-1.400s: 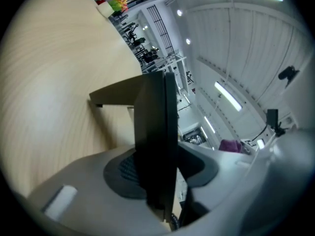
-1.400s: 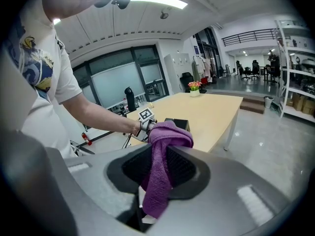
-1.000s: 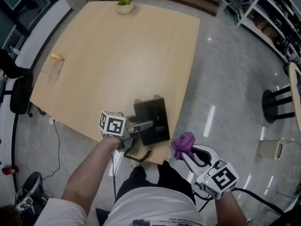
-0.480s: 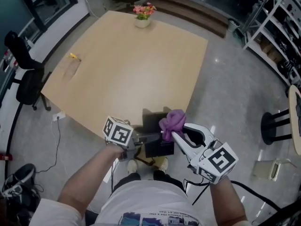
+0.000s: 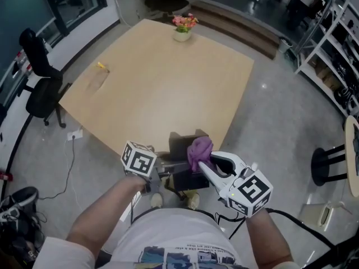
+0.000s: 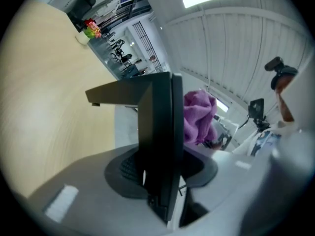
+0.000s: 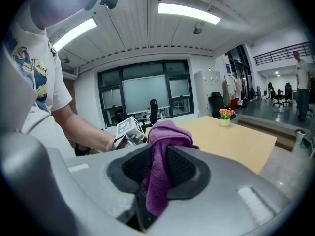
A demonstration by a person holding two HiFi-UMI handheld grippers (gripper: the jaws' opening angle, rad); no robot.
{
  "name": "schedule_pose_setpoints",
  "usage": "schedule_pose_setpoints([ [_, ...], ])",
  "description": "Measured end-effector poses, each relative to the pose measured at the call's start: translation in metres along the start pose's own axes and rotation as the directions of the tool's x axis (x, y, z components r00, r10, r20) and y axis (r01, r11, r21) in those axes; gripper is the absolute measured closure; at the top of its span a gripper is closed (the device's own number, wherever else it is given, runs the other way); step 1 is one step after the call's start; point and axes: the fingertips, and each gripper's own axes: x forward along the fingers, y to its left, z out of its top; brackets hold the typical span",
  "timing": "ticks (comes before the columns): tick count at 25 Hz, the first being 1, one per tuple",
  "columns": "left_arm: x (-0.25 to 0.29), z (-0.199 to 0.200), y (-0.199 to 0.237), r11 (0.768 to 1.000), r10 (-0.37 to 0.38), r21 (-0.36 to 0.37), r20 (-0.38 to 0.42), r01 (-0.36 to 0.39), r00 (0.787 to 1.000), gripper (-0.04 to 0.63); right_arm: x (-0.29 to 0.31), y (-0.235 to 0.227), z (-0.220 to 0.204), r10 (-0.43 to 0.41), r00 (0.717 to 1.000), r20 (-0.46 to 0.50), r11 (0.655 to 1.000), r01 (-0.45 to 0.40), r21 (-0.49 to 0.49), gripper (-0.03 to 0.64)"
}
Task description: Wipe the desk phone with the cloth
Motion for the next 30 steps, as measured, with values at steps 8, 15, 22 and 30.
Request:
schedule_pose_setpoints([
  [8, -0.014, 0.006, -0.005, 1.0, -0.002, 0.01, 0.041, 0.002, 0.999, 0.413, -0.013, 0.041, -0.043, 0.064, 0.994, -0.088, 0.998, -0.062, 0.029, 0.523],
  [15, -0.019, 0.012, -0.011, 0.999, -0.009, 0.031, 0.033, 0.008, 0.999, 0.413, -0.025, 0.042, -0.029, 0.049, 0.996, -0.074, 0.999, -0.049, -0.007, 0.523],
  [22, -0.018, 0.001, -0.014, 0.999, -0.006, 0.043, 0.0, 0.006, 1.0, 0.414, -0.025, 0.014, 0.034, -0.002, 0.999, 0.043, 0.996, 0.006, -0.083, 0.523],
  [30, -0.023, -0.005, -0.021, 0.999, -0.029, 0.037, 0.007, 0.029, 1.0, 0.414, -0.017, 0.004, 0.032, -0.011, 0.999, 0.035, 0.998, 0.013, -0.066, 0.523],
])
